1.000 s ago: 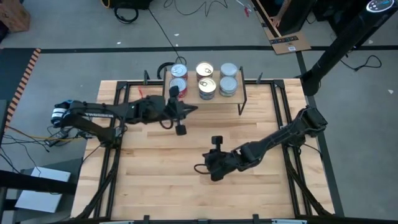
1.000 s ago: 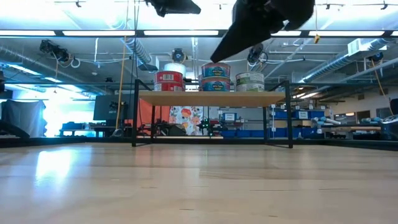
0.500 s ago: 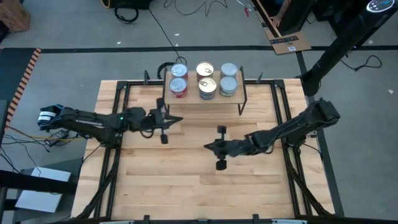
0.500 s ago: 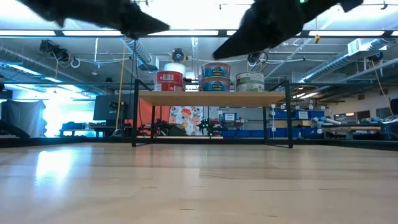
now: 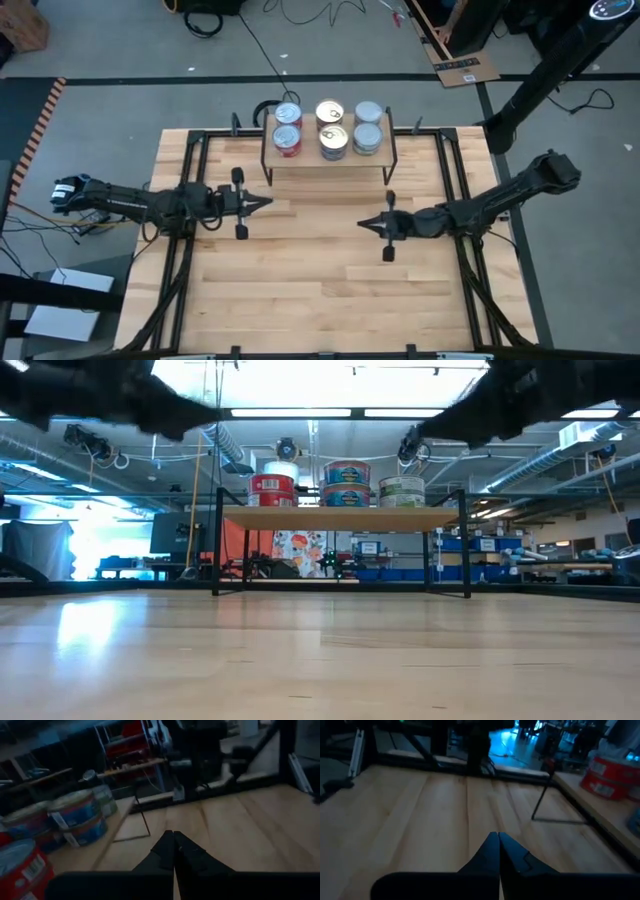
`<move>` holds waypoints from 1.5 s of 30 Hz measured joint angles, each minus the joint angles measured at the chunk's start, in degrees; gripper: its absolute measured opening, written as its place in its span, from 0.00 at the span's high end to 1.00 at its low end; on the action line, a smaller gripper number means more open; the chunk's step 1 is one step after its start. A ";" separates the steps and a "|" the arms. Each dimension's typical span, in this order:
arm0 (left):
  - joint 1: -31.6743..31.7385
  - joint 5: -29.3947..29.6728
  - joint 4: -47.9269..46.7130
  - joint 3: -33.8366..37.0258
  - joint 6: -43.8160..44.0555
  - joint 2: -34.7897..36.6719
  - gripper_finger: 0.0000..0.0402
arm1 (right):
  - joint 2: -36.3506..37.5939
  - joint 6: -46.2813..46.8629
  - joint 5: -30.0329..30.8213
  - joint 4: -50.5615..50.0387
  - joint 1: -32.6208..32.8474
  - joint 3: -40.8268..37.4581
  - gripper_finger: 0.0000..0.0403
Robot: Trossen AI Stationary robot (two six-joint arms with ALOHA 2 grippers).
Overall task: Stack canned seafood by type on shelf
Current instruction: Return to Home Position
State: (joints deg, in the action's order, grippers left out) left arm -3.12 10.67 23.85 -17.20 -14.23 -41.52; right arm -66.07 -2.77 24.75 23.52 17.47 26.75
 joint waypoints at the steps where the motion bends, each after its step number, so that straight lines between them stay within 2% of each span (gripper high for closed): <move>1: -0.02 -0.30 -0.78 0.65 0.02 0.43 0.99 | 1.48 -0.02 0.00 0.51 0.00 -1.45 0.99; 3: 0.05 -0.91 0.66 1.26 0.17 2.74 0.99 | 3.54 0.00 0.20 1.30 0.00 -3.55 0.99; 6: -0.06 -1.59 -2.41 1.57 0.81 5.56 0.99 | 7.37 -0.13 0.09 2.43 0.00 -6.55 0.99; 8: -0.02 -2.34 -7.72 2.25 1.09 8.67 0.99 | 8.87 -0.04 -0.02 4.21 0.00 -7.49 0.99; 12: -0.01 -2.94 -9.60 2.61 1.29 12.60 0.99 | 13.28 -0.31 -0.50 4.96 -0.05 -9.84 0.99; 21: 0.01 -2.92 -10.01 4.27 1.41 15.18 0.99 | 18.15 -1.43 -0.16 3.88 -0.07 -12.55 0.99; 26: 0.01 -2.54 -9.52 4.36 4.62 14.85 0.99 | 18.05 0.00 -0.01 4.61 -0.07 -12.45 0.97; 30: 0.01 -2.24 -11.13 4.36 3.36 15.12 0.99 | 17.91 0.48 0.09 4.58 -0.15 -12.42 0.94; 34: 0.12 -1.39 -13.34 4.36 3.11 16.99 0.99 | 18.84 -2.01 3.37 2.62 -0.16 -12.42 0.98; 37: 0.12 -1.39 -16.72 4.36 3.09 19.01 0.99 | 20.24 -2.95 3.53 2.98 -0.24 -12.90 0.98; 42: 0.12 -1.41 -19.12 4.38 2.98 22.62 0.99 | 24.52 -2.54 1.98 5.88 -1.00 -17.95 0.99; 45: 0.12 -1.47 -19.22 4.38 2.42 25.02 0.99 | 27.85 -0.97 -1.20 10.70 -2.00 -22.46 0.99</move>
State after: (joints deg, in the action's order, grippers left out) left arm -3.01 9.20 4.63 -12.82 -11.81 -16.50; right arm -38.22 -3.73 23.55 34.21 15.48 4.29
